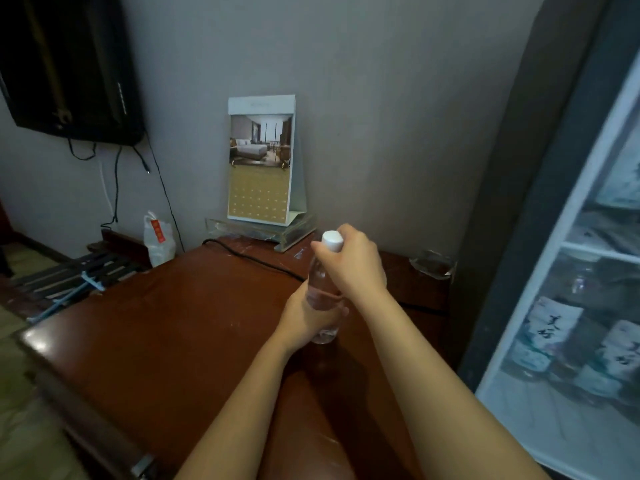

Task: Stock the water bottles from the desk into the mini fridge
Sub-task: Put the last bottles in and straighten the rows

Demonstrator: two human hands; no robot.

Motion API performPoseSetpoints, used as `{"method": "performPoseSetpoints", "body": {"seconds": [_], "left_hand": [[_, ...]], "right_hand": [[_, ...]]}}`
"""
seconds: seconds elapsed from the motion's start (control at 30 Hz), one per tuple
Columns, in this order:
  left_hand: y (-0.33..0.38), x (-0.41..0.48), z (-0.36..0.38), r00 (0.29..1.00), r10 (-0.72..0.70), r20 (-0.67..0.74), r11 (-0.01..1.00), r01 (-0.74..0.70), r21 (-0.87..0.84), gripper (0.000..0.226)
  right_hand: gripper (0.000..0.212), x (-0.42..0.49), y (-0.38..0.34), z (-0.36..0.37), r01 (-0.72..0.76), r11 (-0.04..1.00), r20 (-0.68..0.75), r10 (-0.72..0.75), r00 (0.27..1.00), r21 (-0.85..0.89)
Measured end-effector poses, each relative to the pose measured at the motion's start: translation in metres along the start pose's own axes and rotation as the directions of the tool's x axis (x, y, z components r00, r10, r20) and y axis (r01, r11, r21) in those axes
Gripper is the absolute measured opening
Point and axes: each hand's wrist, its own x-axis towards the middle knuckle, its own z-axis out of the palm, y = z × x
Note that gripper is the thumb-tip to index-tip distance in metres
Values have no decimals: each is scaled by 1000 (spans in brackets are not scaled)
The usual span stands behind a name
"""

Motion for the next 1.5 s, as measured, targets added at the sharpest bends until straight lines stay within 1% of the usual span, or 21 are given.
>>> {"method": "performPoseSetpoints", "body": {"seconds": [0.03, 0.07, 0.13, 0.17, 0.23, 0.3, 0.37, 0.43, 0.53, 0.63, 0.73, 0.8, 0.83, 0.97, 1.07, 1.13, 1.2, 1.27, 1.33, 1.4, 1.5], "left_hand": [[3, -3, 0, 1000, 0, -30, 1000, 0, 19, 28], [6, -7, 1, 998, 8, -56, 998, -4, 67, 37], [17, -19, 2, 996, 26, -83, 976, -7, 217, 59], [21, -27, 1, 995, 36, -89, 954, -8, 299, 64], [30, -44, 0, 996, 44, -79, 903, -6, 429, 56], [42, -61, -5, 998, 54, -26, 846, -32, 533, 47], [55, -79, -10, 997, 47, 61, 794, -74, 604, 56], [70, -99, -9, 988, 15, 156, 801, -106, 590, 63], [97, -126, 1, 954, -33, 298, 875, -116, 469, 65], [128, -141, 14, 893, -75, 444, 914, -117, 389, 66], [156, -152, 30, 801, -102, 589, 954, -89, 287, 62], [169, -158, 45, 760, -96, 643, 976, -54, 209, 64], [174, -160, 54, 753, -84, 652, 980, -54, 189, 64], [189, -164, 88, 796, 10, 606, 986, -110, 128, 56], [197, -163, 110, 821, 88, 564, 986, -152, 67, 64], [202, -161, 127, 859, 142, 492, 986, -166, 4, 70], [208, -156, 144, 901, 195, 388, 981, -174, -88, 71], [218, -148, 161, 927, 265, 266, 960, -229, -160, 68], [228, -138, 175, 928, 326, 180, 938, -294, -184, 72], [238, -128, 187, 911, 384, 150, 914, -353, -200, 76], [249, -110, 204, 883, 453, 123, 877, -416, -241, 78]], "right_hand": [[29, -4, -3, -5, -12, 1000, 22, 13, 1000, -15], [28, -10, -6, -10, -23, 999, 44, 24, 999, -27], [23, -24, -12, -18, -26, 997, 90, 32, 995, -68], [20, -35, -14, -22, -16, 995, 113, 27, 993, -98], [20, -63, -13, -31, 27, 990, 165, -3, 986, -140], [20, -95, -7, -46, 107, 987, 209, -79, 975, -123], [18, -123, 2, -65, 170, 985, 205, -161, 965, -25], [16, -142, 6, -86, 208, 977, 172, -214, 962, 52], [11, -160, 4, -119, 260, 963, 128, -267, 955, 74], [3, -171, 4, -156, 169, 957, 71, -190, 979, 237], [12, -177, 8, -192, 83, 907, 14, -97, 995, 413], [15, -179, 12, -212, 55, 890, -25, -49, 998, 452], [15, -180, 14, -221, 51, 890, -39, -37, 999, 453], [14, -187, 20, -249, 60, 874, -125, 1, 992, 482], [26, -193, 24, -263, 71, 873, -202, 32, 979, 482], [30, -196, 25, -267, 75, 907, -232, 25, 972, 415], [40, -198, 26, -264, 83, 940, -231, -5, 973, 330], [46, -194, 26, -260, 79, 935, -251, 10, 968, 345], [47, -185, 22, -263, 92, 909, -327, 50, 944, 406], [45, -172, 18, -272, 137, 922, -428, 34, 903, 363], [45, -152, 10, -285, 183, 942, -528, -7, 849, 282]]}}
